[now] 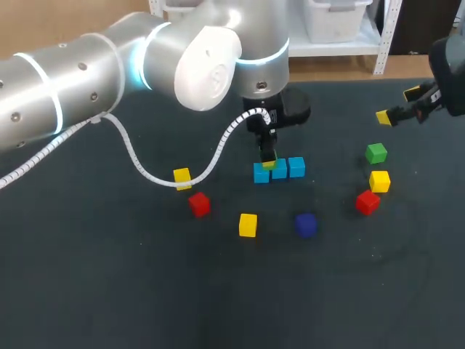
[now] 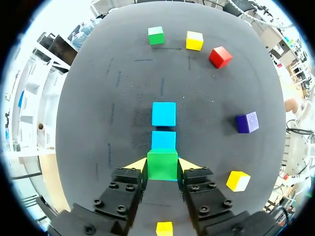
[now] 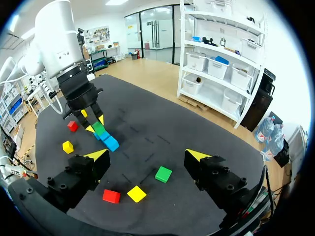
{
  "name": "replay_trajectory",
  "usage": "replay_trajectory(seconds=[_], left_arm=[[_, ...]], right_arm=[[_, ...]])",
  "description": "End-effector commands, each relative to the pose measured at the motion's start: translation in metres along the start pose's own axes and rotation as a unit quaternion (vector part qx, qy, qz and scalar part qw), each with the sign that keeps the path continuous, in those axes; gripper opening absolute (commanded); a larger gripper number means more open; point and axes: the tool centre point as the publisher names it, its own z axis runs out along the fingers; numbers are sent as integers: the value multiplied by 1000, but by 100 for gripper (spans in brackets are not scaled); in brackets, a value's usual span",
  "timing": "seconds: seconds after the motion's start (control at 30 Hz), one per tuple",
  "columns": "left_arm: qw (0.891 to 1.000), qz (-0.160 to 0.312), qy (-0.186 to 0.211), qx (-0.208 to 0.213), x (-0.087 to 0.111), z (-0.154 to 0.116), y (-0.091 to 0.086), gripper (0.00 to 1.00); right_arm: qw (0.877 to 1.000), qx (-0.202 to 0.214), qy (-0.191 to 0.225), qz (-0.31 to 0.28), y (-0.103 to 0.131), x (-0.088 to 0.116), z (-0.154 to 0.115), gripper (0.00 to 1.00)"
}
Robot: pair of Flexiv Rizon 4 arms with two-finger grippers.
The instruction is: Place the blue cubes, place green cubes on the blue cubes, place the yellow cubes on the green cubes, then place the red cubes on the yellow cubes, and place purple cube on the red cubes.
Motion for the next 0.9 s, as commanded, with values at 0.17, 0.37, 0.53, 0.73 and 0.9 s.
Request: replay_trajectory(seconds=[0.17,0.37,0.53,0.73,0.9], left_arm=[[1000,3,2,0,2,1,0,34],[1000,3,1,0,3,1,0,33],[1000,5,2,-1,3,1,0,35],[1000,10,3,-1,5,1,1,35],[1000,14,5,0,6,0,0,36]], right_arm=[[1000,2,1,0,1,0,0,100],[1000,2,1,0,1,0,0,100],[1000,2,1,0,1,0,0,100],[1000,2,1,0,1,0,0,100],[1000,2,1,0,1,0,0,100]])
